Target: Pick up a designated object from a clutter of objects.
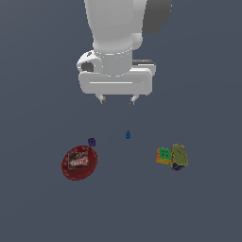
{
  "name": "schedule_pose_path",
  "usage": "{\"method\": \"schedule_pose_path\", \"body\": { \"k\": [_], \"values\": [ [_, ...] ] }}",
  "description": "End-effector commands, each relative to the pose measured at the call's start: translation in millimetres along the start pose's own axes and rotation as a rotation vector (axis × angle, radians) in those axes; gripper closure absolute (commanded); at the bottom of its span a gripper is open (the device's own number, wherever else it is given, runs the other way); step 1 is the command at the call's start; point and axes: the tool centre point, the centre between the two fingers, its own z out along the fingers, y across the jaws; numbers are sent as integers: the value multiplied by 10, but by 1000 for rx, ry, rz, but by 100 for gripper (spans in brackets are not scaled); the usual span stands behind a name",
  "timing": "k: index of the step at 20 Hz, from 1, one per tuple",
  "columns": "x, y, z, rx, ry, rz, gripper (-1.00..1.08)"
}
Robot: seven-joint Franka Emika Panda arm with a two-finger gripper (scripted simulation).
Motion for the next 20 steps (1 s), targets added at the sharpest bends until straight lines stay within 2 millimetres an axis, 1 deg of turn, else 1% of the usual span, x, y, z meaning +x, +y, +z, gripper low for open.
{"method": "schedule_pose_path", "body": {
  "k": [1,4,12,16,20],
  "values": [
    [0,0,0,0,0,0,-92],
    [2,17,-3,0,1,0,-92],
    [-11,147,-42,-2,7,-2,-92],
    [1,122,-28,-2,7,-2,-92],
    [59,34,43,-6,4,1,-92]
  ]
}}
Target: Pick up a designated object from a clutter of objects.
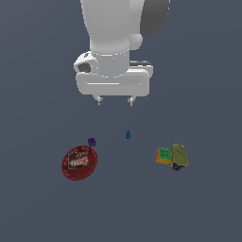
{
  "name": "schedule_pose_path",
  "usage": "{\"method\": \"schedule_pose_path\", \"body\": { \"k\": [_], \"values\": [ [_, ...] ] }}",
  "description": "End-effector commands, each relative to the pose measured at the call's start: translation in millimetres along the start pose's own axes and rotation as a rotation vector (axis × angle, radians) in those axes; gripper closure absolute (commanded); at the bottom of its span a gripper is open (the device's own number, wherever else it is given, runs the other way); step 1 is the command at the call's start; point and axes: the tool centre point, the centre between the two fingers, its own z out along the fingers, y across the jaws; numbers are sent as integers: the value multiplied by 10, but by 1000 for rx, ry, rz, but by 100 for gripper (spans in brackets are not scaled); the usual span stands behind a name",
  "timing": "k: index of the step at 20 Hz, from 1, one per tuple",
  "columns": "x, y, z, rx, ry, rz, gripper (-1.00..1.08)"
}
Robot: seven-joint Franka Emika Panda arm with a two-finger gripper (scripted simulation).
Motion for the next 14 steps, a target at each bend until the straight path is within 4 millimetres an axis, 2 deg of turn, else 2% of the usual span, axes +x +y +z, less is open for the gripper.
{"method": "schedule_pose_path", "body": {
  "k": [1,8,14],
  "values": [
    [42,-72,58,-3,-2,1,-92],
    [242,-450,357,-18,-9,9,-92],
    [431,-1002,801,-33,-16,18,-92]
  ]
}}
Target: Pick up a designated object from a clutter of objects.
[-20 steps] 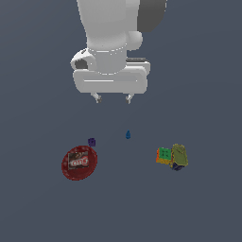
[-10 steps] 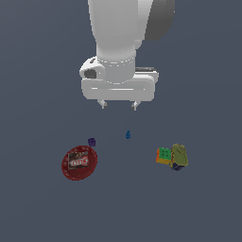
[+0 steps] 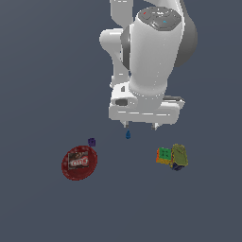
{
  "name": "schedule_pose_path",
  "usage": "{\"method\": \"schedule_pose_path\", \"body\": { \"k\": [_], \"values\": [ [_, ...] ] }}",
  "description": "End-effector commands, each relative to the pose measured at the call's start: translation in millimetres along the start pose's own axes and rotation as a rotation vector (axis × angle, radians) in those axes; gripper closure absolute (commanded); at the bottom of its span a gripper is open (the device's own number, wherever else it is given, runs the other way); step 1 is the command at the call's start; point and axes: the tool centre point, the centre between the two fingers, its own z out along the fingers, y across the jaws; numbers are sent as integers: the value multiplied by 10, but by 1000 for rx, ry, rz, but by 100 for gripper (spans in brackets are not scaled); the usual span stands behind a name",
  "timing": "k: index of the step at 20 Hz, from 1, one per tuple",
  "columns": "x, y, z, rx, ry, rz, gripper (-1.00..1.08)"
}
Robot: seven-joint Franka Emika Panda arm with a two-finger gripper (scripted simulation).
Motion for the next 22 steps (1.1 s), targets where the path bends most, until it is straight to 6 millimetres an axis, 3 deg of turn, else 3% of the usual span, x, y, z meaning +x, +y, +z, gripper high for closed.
{"method": "schedule_pose_path", "body": {
  "k": [1,12,17,22],
  "values": [
    [64,-273,207,-6,-3,4,-92],
    [92,-1434,1145,-16,-13,21,-92],
    [26,-1767,1437,-16,-17,27,-92],
    [-27,-1953,1605,-15,-19,31,-92]
  ]
}}
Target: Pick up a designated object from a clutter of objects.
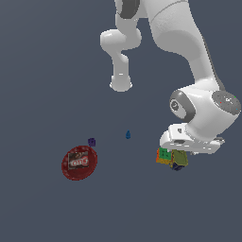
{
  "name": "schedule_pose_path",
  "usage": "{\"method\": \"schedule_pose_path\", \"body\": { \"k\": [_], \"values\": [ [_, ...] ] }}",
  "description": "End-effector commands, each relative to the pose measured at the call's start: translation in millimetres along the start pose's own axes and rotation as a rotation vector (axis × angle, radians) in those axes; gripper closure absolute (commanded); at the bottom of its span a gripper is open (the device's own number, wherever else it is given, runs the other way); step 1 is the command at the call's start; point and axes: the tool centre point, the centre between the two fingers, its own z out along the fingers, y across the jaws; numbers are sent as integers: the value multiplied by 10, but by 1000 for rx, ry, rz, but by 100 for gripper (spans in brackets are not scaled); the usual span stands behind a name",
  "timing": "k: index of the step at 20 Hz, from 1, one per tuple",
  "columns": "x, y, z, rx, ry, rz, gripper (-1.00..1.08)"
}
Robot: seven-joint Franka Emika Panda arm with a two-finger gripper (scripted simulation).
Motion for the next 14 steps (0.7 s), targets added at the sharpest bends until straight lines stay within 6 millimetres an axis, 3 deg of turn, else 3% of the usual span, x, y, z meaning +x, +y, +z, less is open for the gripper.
{"method": "schedule_pose_path", "body": {
  "k": [1,8,14],
  "values": [
    [-16,-69,58,1,1,3,-92],
    [-27,-82,110,0,-1,2,-92],
    [-35,-86,388,0,-1,2,-92]
  ]
}}
